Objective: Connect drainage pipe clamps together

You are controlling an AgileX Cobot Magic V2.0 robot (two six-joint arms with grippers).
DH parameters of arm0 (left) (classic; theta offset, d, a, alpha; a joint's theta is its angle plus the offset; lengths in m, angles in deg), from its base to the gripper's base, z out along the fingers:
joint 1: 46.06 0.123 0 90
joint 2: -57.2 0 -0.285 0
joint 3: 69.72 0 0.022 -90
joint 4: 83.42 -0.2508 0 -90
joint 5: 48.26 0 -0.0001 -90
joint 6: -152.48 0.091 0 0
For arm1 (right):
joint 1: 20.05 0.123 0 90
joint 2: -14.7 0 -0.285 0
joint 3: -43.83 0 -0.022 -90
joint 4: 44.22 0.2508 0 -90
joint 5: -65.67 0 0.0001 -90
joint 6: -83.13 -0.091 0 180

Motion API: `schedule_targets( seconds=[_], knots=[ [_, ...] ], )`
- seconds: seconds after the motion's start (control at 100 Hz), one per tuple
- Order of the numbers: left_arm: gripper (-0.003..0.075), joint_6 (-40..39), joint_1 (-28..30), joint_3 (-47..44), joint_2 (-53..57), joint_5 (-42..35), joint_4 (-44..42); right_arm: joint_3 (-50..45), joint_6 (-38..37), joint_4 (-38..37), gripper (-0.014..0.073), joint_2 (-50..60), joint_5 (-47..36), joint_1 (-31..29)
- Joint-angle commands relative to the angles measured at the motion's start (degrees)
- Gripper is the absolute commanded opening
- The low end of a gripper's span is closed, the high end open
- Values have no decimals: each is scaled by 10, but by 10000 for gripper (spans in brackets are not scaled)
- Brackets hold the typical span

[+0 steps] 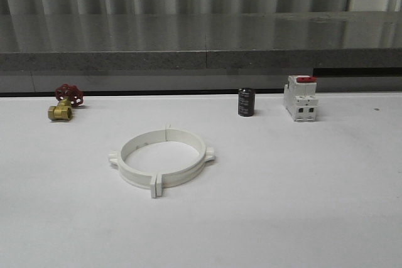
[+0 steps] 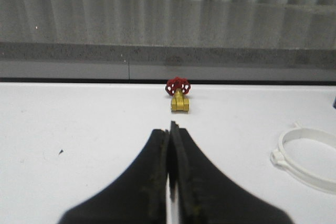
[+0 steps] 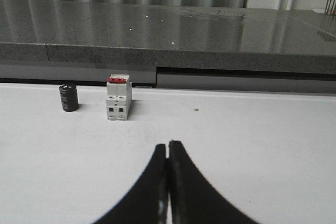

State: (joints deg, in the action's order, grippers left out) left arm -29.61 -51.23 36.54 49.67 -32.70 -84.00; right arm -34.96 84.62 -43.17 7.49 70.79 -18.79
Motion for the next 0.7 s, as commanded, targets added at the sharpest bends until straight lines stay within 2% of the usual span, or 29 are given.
schedule_targets(
  seconds=[0.0,0.34,0.69],
  knots=[
    [-21,1,2,-1,16,-58,1,10,0,-6,-67,11,-48,-4],
    [-21,1,2,-58,16,-156,-12,10,0,-6,-67,11,-47,-4],
    [-21,1,2,-61,16,-151,-15,10,0,-6,-67,11,-47,-4]
  ],
)
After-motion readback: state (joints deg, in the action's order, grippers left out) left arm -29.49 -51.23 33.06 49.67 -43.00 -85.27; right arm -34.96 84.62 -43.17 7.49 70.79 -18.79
